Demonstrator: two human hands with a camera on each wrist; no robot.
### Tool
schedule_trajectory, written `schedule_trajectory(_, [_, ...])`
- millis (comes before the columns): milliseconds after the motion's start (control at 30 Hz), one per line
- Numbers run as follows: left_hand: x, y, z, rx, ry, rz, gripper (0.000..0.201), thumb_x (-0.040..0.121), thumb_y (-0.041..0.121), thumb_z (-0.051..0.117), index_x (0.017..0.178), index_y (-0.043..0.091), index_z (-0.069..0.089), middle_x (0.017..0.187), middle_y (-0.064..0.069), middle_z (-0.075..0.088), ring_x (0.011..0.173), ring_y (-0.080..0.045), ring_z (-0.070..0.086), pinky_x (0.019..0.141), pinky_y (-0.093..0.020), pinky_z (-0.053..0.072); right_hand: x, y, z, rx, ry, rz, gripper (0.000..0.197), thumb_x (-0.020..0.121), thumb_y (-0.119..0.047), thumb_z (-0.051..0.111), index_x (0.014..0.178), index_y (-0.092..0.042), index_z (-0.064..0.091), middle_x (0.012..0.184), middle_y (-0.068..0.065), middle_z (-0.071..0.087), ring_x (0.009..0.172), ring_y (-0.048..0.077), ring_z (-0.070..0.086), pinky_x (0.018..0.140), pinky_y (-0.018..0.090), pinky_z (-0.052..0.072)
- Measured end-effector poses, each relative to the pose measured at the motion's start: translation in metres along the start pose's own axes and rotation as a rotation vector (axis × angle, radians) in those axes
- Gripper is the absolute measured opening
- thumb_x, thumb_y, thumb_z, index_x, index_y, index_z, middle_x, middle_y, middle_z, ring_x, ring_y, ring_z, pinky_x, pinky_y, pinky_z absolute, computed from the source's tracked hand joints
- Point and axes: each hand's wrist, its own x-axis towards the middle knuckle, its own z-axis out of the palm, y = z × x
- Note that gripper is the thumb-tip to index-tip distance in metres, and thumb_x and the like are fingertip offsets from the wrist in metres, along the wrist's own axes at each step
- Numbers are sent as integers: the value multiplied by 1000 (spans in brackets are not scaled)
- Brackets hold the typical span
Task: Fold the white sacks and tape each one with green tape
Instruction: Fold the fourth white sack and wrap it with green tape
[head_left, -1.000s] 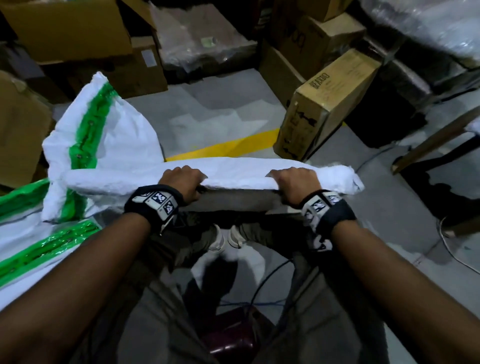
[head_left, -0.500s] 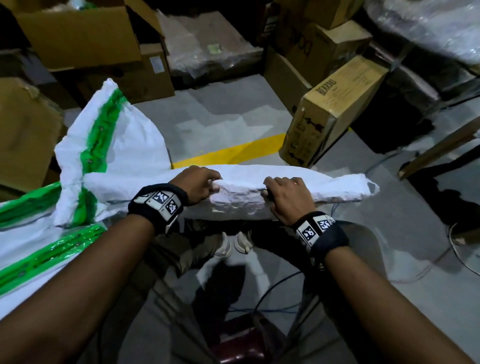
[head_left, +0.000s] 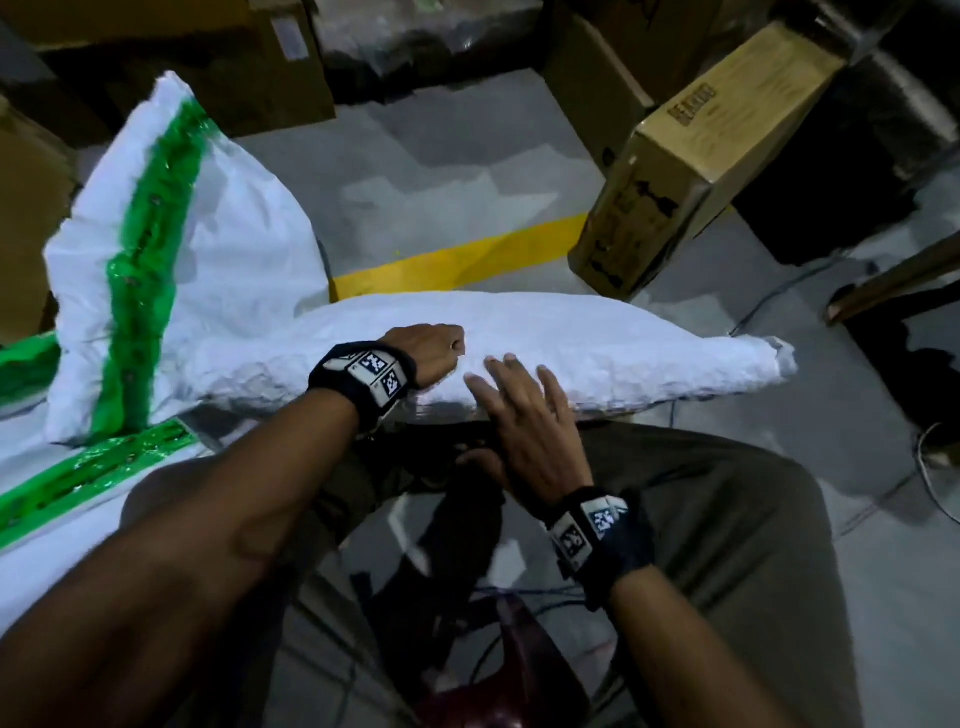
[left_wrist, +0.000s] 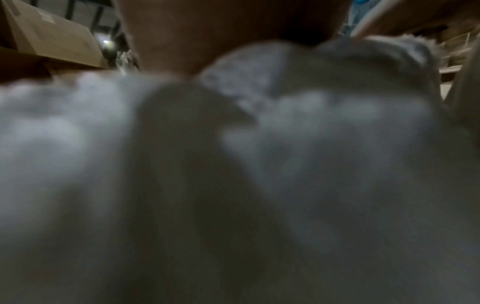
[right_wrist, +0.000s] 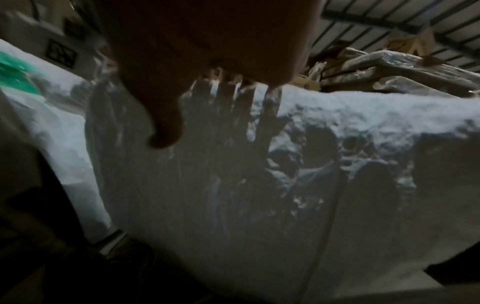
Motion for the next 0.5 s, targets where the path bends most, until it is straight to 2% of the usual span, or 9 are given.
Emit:
schedule_trajectory(67, [3,0,-2,-39,-28,6,20,100,21,42,117,21,53,124,-9,62,107,-31,56,83,-37,39,-3,5,14,-54,5,84,79,85,-29,63,157,-21,30,163,7,27,152,33,21,120,55,18])
schedule_trajectory(133, [-3,0,-1,-105,39,33,17,102,21,44,118,18,49,113,-11,62,101,-33,56,81,-39,40,4,15,23,-46,103,142,67,87,-17,54,152,-21,41,158,5,39,148,34,31,117,53,26])
schedule_trajectory(200, [-13,1,8,-74,254,89,22,98,24,53,119,16,52,118,-13,59,113,-35,53,87,-42,36,14,27,29,-39,184,132,52,86,-16,53,138,-20,59,140,4,59,134,34,51,108,50,36])
schedule_trajectory(267, [-30,6,26,91,512,212,38,88,36,61,118,12,62,132,-16,55,125,-36,48,98,-47,34,23,38,30,-57,237,122,41,80,-17,66,121,-21,70,115,2,72,112,30,65,95,44,42])
schedule_trajectory(300, [-36,9,36,145,556,271,51,81,44,59,118,10,64,133,-17,57,126,-37,49,102,-50,36,28,43,29,-68,261,127,38,76,-18,73,113,-21,73,102,2,74,100,29,68,89,42,44])
schedule_trajectory(367, [-40,14,51,277,472,259,73,69,49,53,126,4,62,134,-19,59,129,-42,51,108,-60,36,33,47,24,-74,299,126,29,75,-20,77,104,-22,76,85,1,74,82,27,69,80,38,43])
schedule_trajectory(400, [-38,14,55,347,429,218,73,68,43,56,127,1,61,132,-20,60,128,-43,53,108,-62,37,33,46,22,-65,298,108,26,77,-21,72,102,-22,77,81,1,74,76,26,69,77,37,43])
schedule_trajectory(467, [-32,14,55,427,439,171,49,67,24,72,110,2,69,107,-20,71,106,-41,66,97,-52,50,30,43,20,-48,254,51,30,77,-23,61,103,-22,77,79,1,74,72,28,68,74,37,45])
schedule_trajectory(500, [-29,14,52,443,440,172,40,59,17,81,95,5,71,87,-16,72,86,-37,70,83,-44,56,28,43,19,-35,216,27,32,76,-24,60,104,-21,76,80,2,74,72,28,67,74,37,45])
